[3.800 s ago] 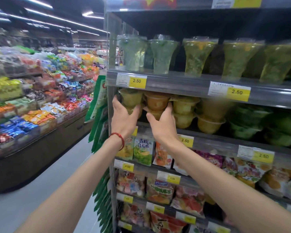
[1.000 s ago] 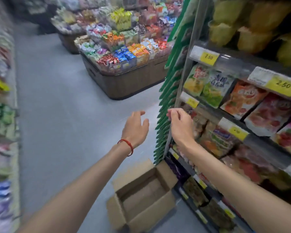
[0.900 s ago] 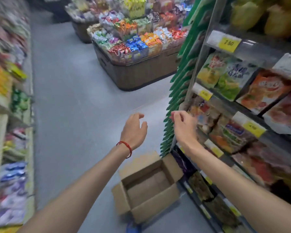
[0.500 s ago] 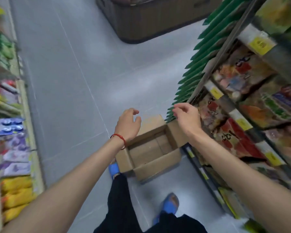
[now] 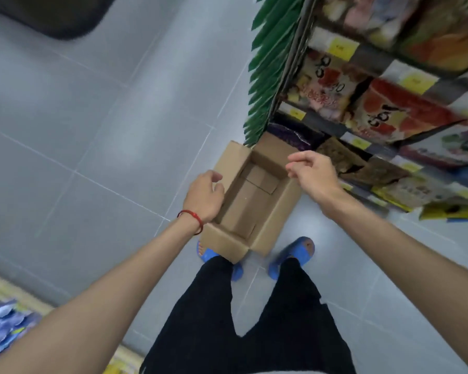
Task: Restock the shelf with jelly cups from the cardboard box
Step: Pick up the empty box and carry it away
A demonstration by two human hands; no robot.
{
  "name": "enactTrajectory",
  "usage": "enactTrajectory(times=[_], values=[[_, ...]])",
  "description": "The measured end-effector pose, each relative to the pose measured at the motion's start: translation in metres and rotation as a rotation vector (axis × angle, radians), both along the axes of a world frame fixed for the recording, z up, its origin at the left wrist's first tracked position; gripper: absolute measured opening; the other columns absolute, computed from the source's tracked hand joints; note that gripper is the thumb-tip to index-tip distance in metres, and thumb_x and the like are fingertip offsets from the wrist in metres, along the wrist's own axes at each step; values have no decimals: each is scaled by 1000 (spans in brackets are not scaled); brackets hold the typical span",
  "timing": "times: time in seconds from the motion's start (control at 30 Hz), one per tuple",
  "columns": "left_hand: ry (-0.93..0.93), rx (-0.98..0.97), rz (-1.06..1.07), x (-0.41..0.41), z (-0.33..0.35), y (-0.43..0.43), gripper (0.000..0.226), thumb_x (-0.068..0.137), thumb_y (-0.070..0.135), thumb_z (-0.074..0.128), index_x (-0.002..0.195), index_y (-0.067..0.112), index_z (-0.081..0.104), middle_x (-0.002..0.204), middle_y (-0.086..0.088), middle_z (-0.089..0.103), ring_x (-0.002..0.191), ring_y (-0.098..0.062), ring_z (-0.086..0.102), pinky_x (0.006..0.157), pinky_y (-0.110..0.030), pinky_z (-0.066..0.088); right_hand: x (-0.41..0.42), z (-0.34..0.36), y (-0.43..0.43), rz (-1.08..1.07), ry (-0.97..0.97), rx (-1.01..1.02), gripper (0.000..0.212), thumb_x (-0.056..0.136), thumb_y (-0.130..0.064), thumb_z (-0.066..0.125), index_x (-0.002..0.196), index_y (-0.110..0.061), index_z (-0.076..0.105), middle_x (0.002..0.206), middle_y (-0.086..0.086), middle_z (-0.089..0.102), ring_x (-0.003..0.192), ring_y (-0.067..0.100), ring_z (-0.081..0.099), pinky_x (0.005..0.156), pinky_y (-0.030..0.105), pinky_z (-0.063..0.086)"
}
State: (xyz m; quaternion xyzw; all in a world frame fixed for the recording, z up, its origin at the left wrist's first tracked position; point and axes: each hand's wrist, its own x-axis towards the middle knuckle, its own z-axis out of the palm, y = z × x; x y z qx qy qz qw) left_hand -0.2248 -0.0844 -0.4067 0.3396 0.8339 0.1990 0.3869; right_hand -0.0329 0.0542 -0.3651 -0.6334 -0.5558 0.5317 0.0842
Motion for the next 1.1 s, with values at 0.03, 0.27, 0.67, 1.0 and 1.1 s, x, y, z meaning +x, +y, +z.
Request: enactTrajectory(times=[0.03,0.27,0.67,1.0,1.1], values=[[-10,-20,-22,-1,-4,1,30,94,17,47,120,12,60,124,-6,63,112,-23,60,98,-40,47,3,-3,-6,-35,4,-22,17,97,-9,61,109,-16,71,93,1,75,77,8,66,68,17,49],[-27,-147,-116,18,-38,4,29,94,15,49,121,10,61,124,-8,63,114,-26,59,98,-36,46,40,-49,-36,-198,12,-198,17,97,-12,61,112,-15,70,101,3,72,79,9,63,74,22,48],[-52,-294,-75,29,-185,-5,29,92,13,48,118,11,62,116,-7,66,108,-26,62,95,-40,50,53,-212,-74,-426,-96,-392,23,95,-13,50,105,-26,66,115,6,69,108,24,67,98,40,57],[30,-365,-241,-4,-348,28,40,92,18,54,130,4,50,133,-14,51,120,-31,52,101,-36,41,36,-382,-88,-573,-281,-480,26,97,-13,55,122,-16,62,120,5,65,105,23,64,87,31,53],[65,-381,-235,-12,-403,47,55,90,25,61,135,2,41,137,-15,45,122,-32,49,104,-38,39,30,-437,-88,-583,-310,-495,45,95,-20,63,139,-14,53,132,5,59,111,23,60,95,32,50]])
